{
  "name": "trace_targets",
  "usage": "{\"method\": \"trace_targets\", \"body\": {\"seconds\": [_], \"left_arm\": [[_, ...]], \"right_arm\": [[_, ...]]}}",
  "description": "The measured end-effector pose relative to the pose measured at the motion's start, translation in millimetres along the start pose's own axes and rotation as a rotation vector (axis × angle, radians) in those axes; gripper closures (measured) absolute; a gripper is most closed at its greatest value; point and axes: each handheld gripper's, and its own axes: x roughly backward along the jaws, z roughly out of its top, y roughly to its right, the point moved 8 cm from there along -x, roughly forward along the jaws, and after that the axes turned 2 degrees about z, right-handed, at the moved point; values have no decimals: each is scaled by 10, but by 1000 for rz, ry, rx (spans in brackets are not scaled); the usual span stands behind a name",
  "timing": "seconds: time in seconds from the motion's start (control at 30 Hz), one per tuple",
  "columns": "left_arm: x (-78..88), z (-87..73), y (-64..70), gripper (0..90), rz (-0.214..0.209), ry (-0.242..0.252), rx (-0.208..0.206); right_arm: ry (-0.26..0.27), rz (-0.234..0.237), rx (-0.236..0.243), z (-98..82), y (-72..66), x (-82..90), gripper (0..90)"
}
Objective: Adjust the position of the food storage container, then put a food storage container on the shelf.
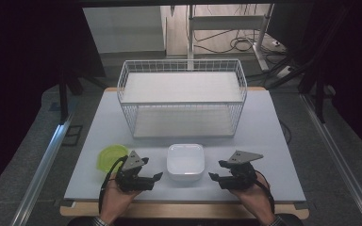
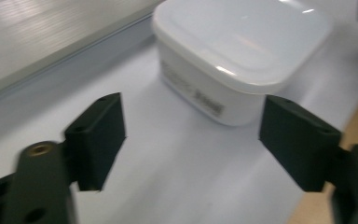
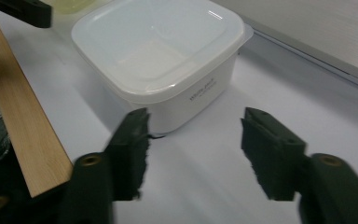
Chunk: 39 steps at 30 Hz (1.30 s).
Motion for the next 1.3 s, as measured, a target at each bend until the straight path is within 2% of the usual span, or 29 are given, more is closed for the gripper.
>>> {"method": "trace_targets", "body": {"seconds": [0.03,0.07,0.23,0.4,0.5,0.73,0.87,1.0,1.03,1.1,1.13,1.2,1.23,1.3], "left_arm": [[22,-10,13,203,-24,10,5],[60,-40,24,166,-41,15,10],[63,-80,11,67,-25,7,-2],[17,-79,27,43,-47,15,-6],[-42,-95,48,28,-60,4,-24],[-130,-52,117,20,-70,-33,-39],[-195,-4,125,19,-67,-64,-37],[-221,39,101,10,-48,-69,-30],[-228,89,92,3,-60,-47,-6],[-232,113,86,4,-70,-39,8],[-251,153,76,11,-81,-32,25],[-263,167,72,19,-81,-30,26],[-275,178,68,24,-81,-33,27],[-309,228,47,40,-75,-35,24]], "right_arm": [[0,0,0,0,0,0,350],[8,5,-7,-28,7,1,288],[-2,3,-25,-87,37,-37,201],[2,4,-23,-79,17,-60,146],[15,24,-62,-56,9,-92,88],[36,39,-66,3,14,-113,64],[29,24,-45,46,14,-146,43],[14,15,-42,70,24,-179,17],[15,16,-62,100,26,-200,15],[15,22,-73,117,27,-211,14],[6,33,-93,144,23,-237,29],[1,37,-99,157,21,-246,43],[2,36,-106,194,22,-253,86],[1,40,-110,237,31,-255,118]]}}
